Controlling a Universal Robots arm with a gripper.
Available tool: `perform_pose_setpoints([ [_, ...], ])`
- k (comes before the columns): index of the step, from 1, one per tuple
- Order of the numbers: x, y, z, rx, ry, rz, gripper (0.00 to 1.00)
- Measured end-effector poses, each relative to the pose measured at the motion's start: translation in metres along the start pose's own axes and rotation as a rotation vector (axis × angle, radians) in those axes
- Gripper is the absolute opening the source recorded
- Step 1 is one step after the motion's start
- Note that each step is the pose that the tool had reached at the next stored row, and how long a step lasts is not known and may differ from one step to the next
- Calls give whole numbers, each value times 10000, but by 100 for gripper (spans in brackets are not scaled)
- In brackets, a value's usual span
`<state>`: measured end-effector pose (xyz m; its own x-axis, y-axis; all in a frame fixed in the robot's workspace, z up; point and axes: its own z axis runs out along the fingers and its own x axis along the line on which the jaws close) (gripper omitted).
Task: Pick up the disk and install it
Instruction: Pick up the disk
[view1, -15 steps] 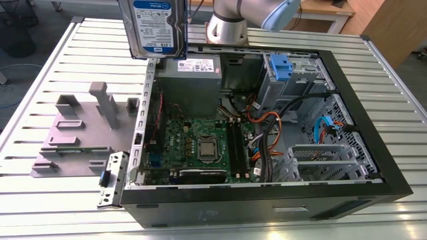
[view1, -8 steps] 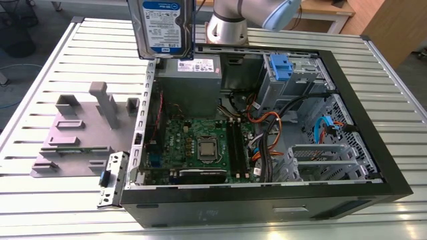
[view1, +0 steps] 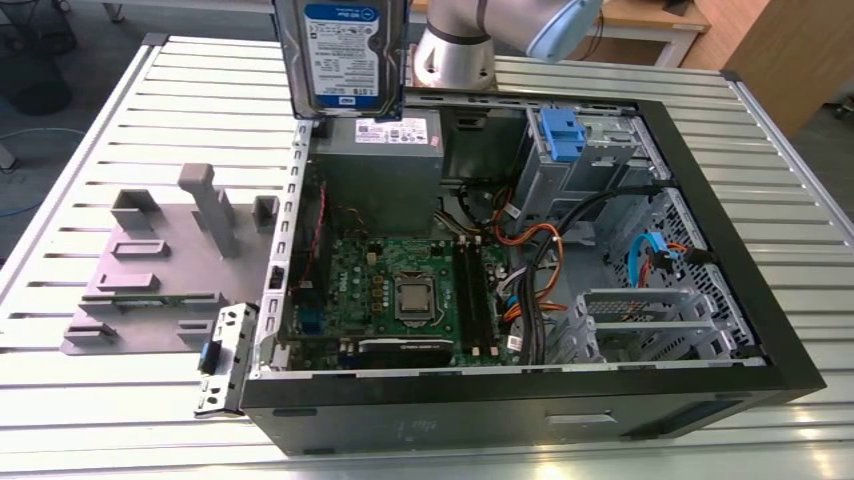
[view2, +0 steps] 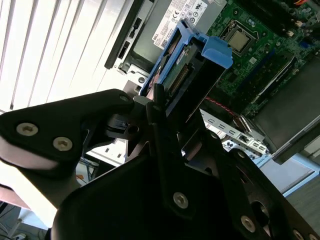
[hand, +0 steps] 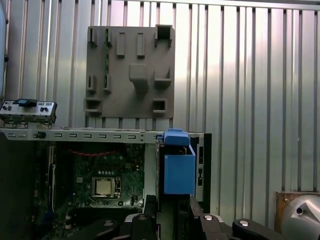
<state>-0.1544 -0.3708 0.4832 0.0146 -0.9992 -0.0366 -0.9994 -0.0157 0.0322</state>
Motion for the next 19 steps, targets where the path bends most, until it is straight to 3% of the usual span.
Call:
perform_pose_setpoints([
  [19,3,-168,-5,0,0,0,35],
])
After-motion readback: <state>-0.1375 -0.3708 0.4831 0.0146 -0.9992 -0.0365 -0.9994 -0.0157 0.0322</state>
